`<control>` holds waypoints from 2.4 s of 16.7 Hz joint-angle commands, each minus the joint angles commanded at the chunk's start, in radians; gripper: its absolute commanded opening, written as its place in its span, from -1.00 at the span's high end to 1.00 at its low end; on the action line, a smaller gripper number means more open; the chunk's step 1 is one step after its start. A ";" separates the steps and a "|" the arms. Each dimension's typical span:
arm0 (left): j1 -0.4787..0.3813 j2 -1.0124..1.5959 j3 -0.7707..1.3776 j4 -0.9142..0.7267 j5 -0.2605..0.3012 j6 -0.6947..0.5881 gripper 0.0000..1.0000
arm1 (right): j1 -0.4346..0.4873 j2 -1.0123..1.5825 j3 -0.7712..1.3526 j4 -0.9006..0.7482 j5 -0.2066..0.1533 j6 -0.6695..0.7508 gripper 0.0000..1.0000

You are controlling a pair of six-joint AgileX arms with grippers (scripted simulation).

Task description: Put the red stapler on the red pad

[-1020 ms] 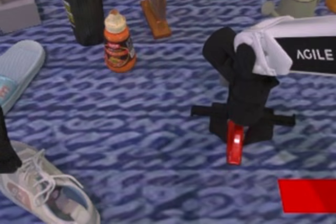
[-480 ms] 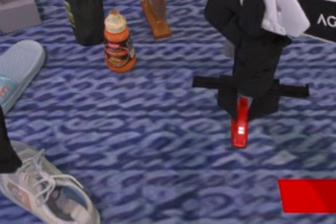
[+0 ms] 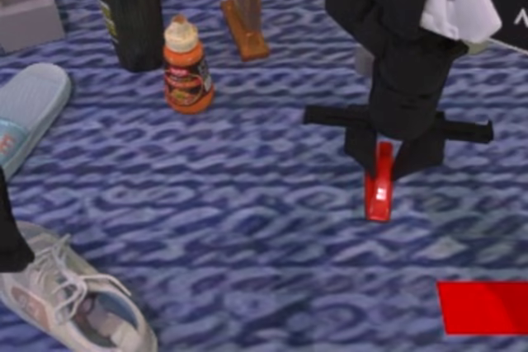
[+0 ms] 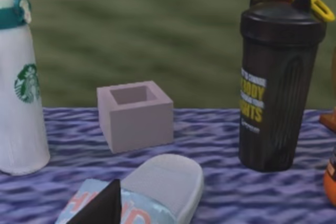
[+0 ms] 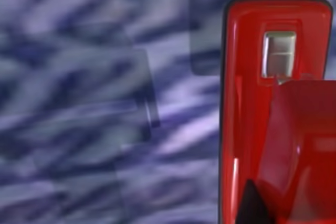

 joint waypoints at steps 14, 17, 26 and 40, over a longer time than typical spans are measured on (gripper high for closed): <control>0.000 0.000 0.000 0.000 0.000 0.000 -1.00 | -0.049 -0.338 -0.354 -0.049 0.051 0.978 1.00; 0.000 0.000 0.000 0.000 0.000 0.000 -1.00 | -0.064 -0.432 -0.442 -0.048 0.062 1.184 1.00; 0.000 0.000 0.000 0.000 0.000 0.000 -1.00 | -0.072 -0.511 -0.510 -0.039 0.069 1.321 1.00; 0.000 0.000 0.000 0.000 0.000 0.000 -1.00 | -0.107 -0.404 -0.824 0.385 0.071 1.293 1.00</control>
